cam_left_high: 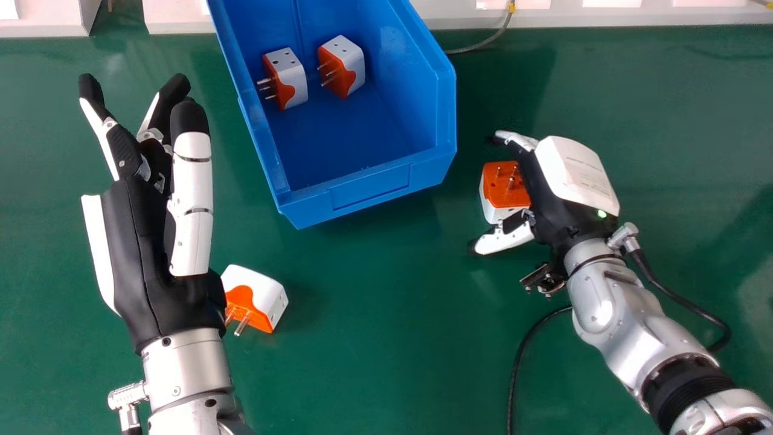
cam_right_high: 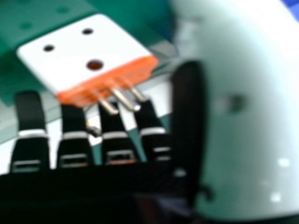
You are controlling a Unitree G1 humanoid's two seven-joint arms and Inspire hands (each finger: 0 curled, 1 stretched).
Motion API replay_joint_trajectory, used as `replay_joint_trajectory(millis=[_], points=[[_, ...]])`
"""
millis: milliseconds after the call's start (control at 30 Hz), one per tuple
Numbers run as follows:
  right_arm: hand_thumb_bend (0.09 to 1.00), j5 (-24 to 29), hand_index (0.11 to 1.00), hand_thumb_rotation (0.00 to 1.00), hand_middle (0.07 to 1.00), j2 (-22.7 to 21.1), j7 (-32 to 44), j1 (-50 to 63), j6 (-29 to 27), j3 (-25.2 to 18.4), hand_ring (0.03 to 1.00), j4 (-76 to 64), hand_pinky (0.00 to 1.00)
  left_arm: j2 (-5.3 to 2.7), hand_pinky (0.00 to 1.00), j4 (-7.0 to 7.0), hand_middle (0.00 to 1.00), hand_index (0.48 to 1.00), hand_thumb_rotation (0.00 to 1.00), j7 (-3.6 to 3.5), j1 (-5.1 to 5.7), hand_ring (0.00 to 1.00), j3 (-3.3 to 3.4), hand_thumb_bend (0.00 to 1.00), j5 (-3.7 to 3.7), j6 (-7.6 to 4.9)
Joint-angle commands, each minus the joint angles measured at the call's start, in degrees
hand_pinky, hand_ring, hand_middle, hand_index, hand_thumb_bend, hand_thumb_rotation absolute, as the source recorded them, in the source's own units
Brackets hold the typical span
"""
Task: Pick all objects and put in blue box
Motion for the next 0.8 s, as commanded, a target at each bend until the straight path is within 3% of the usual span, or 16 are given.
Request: replay_joint_trajectory(millis=[0, 133, 233, 767], points=[[0.568, 1.4, 0.584, 0.0, 0.554, -0.1, -3.0, -2.3, -2.7, -0.8, 0.456, 1.3, 0.41, -3.24, 0.85, -0.83, 0.87, 0.845, 0.69, 0.05, -0.26, 0.87, -0.14, 0.56, 0.24, -1.15], [0.512, 2.7, 0.499, 0.0, 0.51, 0.7, -4.1, -2.5, -3.8, -1.5, 0.427, 1.9, 0.38, -3.16, 0.85, -0.68, 0.86, 0.845, 0.69, -0.09, -0.4, 0.87, -0.02, 0.56, 0.04, -1.39], [0.504, 3.1, 0.484, 0.0, 0.504, 0.8, -4.8, -2.5, -4.6, -1.5, 0.426, 1.9, 0.38, -3.2, 0.85, -0.7, 0.86, 0.843, 0.69, -0.07, -0.53, 0.87, -0.11, 0.56, 0.08, -1.23], [0.501, 3.4, 0.499, 0.0, 0.489, 0.4, -7.2, -2.1, -7.0, -2.0, 0.415, 0.7, 0.37, -3.29, 0.85, -0.37, 0.86, 0.837, 0.68, 0.02, -1.23, 0.87, -0.05, 0.57, 0.06, -1.13]])
